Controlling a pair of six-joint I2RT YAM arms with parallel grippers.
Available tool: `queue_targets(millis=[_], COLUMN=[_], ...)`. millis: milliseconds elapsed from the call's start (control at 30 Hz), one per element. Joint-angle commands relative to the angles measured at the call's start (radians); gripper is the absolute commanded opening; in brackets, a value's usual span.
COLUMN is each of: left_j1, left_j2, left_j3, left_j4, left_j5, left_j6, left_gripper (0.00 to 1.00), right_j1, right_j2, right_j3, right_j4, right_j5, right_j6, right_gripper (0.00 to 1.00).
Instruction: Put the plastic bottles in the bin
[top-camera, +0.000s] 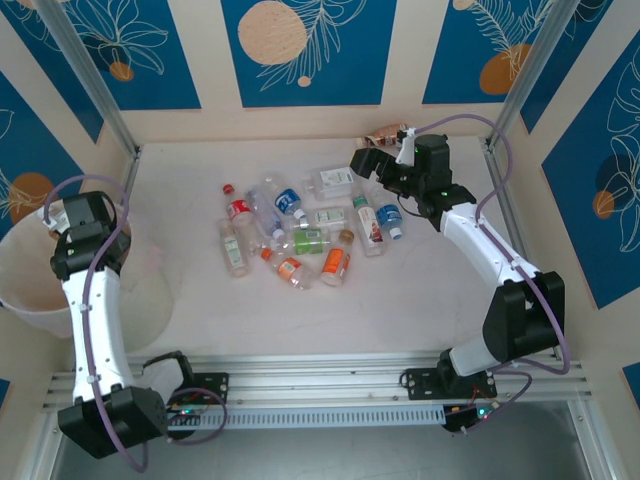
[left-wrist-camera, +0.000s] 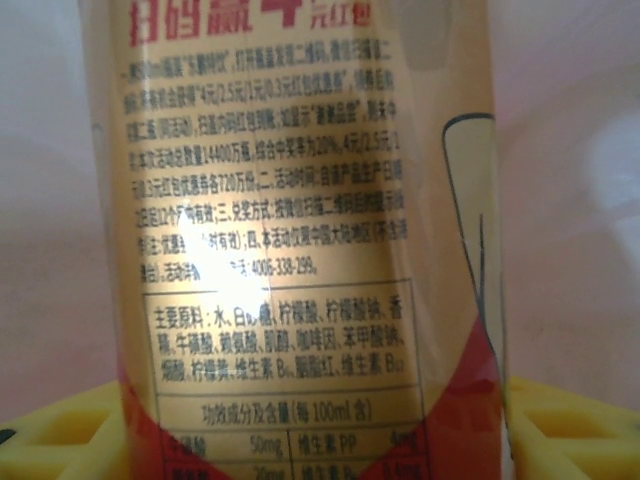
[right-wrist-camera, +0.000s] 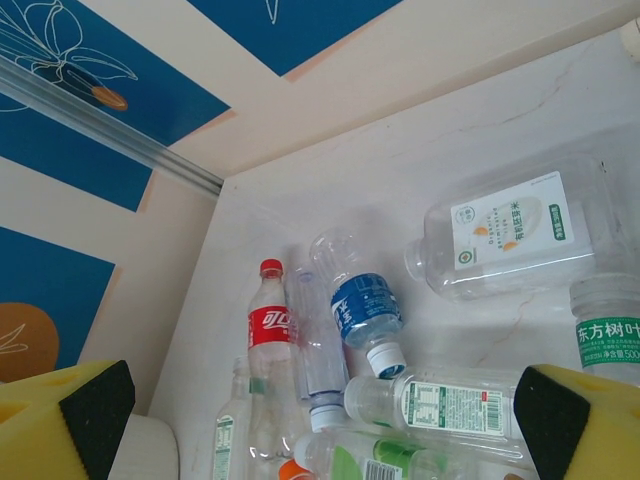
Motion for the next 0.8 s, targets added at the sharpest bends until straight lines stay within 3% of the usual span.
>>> queue_targets(millis=[0,100,300,633,767], left_j1=[0.01,0.012,0.013,0.012,0.012], left_j2=[0.022,0.051,0.043,-0.027,-0.042], left_j3=[-0.017,-0.009,-0.019,-0.059,-0.055], left_j4=[0.113,0.144,0.202,0.237,0.212], left_j5=[0.066,0.085,0.13,0.298,0.37], left_j6=[-0.029,-0.037,-0.074,-0.133,-0.13], left_gripper=[0.23,0.3,0.3,0.32,0.42], right_j1=[-0.004,-0.004,-0.004,-0.002,-0.001], right_j2=[-0.003,-0.003,-0.004,-0.006,-0.012], right_j3=[0.011,0.008,0.007,0.015,0.013], right_j4=[-0.028,-0.038,-0.052,-0.076,-0.09], right_j5=[-0.006,0.0,0.016,0.033,0.047], right_j6=[-0.019,-0.017,-0.017,-0.008,-0.015], right_gripper=[1.0,0.99,1.0,1.0,1.0])
